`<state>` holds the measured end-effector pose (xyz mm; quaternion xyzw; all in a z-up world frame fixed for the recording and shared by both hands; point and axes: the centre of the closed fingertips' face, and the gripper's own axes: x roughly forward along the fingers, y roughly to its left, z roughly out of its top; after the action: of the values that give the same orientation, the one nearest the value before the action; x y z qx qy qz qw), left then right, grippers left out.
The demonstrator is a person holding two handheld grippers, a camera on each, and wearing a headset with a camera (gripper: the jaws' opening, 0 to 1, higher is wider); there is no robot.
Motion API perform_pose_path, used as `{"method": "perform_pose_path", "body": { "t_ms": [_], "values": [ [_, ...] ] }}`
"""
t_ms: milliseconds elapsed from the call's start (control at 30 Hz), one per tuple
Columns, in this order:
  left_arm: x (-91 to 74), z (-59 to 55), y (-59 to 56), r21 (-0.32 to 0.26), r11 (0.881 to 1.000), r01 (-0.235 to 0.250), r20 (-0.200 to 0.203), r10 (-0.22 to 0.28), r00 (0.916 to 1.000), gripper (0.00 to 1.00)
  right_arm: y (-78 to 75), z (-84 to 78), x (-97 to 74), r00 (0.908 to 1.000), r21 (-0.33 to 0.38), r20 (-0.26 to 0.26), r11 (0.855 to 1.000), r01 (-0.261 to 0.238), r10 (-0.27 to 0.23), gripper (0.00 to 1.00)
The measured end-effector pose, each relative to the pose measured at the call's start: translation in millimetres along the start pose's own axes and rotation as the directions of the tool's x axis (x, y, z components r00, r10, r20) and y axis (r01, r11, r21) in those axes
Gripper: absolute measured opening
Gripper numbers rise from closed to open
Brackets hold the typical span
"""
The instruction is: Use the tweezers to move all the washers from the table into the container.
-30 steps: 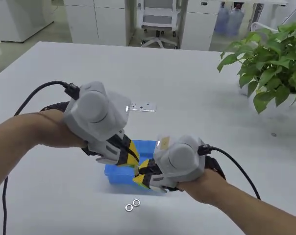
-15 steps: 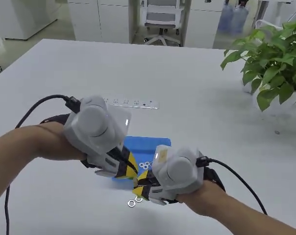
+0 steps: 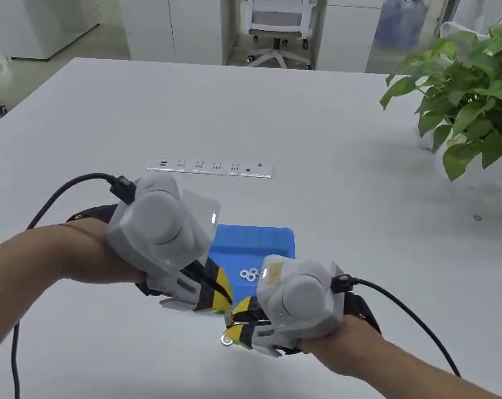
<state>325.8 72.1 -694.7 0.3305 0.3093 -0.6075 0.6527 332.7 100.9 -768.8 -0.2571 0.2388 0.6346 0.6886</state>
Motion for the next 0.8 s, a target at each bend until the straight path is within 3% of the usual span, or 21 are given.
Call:
{"method": "perform_pose_path", "body": {
  "t_ms": [400,800],
  "values": [
    [8.7,-9.6,-4.5,-0.018,1.0,0.021,-0.011,-0.021,0.9997,0.06,5.9,-7.0,10.4,0.9996,0.0,-0.013,1.0,-0.025,0.025,0.12],
    [12.0,-14.6,-0.5,-0.038,0.999,0.026,-0.003,-0.026,0.9997,0.06,4.5,-10.2,16.4,0.9995,0.021,-0.009,0.999,-0.031,0.031,0.13]
  ]
}}
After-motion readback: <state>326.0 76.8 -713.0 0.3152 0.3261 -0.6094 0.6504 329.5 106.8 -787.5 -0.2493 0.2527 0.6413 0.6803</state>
